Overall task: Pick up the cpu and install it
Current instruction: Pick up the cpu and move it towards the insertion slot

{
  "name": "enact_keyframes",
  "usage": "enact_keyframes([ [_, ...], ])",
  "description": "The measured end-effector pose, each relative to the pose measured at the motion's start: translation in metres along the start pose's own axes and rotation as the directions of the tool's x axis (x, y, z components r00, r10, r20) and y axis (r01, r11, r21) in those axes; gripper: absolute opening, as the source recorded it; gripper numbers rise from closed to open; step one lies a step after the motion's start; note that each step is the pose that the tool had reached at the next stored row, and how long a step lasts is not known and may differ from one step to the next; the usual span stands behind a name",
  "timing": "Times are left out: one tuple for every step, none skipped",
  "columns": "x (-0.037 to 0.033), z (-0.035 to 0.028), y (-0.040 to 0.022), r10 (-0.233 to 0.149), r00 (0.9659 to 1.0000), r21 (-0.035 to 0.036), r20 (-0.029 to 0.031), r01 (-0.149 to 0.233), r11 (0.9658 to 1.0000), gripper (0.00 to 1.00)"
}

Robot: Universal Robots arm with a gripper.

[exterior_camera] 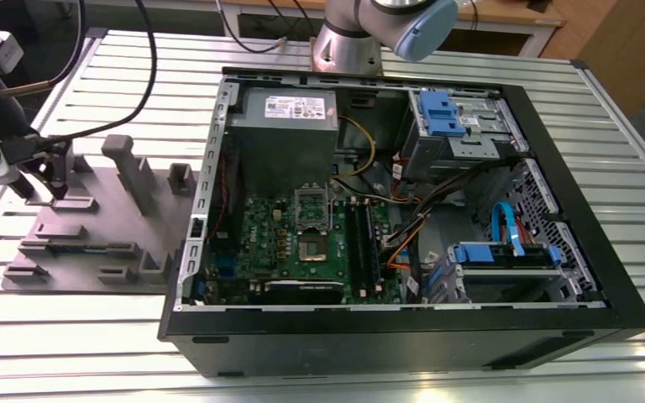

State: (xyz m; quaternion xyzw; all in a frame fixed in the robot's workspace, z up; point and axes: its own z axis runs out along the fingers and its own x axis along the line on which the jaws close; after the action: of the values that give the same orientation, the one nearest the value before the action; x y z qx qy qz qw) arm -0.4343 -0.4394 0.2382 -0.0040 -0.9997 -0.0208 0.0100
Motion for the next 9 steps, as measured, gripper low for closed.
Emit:
enact_keyframes([
  [0.0000, -0.0004, 0.0000, 0.000, 1.0000, 0.0000, 0.0000, 0.000, 1.0000, 0.45],
  [0.0000, -0.0008, 0.0000, 0.000, 1.0000, 0.0000, 0.0000, 0.000, 1.0000, 0.45],
  [0.0000, -0.0011, 0.0001, 0.000, 1.0000, 0.0000, 0.0000, 0.000, 1.0000, 0.45],
  [0.0000, -0.0014, 0.0001, 0.000, 1.0000, 0.0000, 0.0000, 0.000, 1.0000, 0.45],
  [0.0000, -0.0018, 0.0001, 0.000, 1.0000, 0.0001, -0.0001, 0.000, 1.0000, 0.45],
  [0.0000, -0.0021, 0.0001, 0.000, 1.0000, 0.0000, 0.0000, 0.000, 1.0000, 0.45],
  [0.0001, -0.0025, 0.0001, 0.000, 1.0000, 0.0001, -0.0001, 0.000, 1.0000, 0.45],
  [0.0001, -0.0027, 0.0001, 0.000, 1.0000, 0.0001, 0.0000, 0.000, 1.0000, 0.45],
  [0.0001, -0.0030, 0.0001, 0.000, 1.0000, 0.0000, 0.0001, 0.000, 1.0000, 0.45],
])
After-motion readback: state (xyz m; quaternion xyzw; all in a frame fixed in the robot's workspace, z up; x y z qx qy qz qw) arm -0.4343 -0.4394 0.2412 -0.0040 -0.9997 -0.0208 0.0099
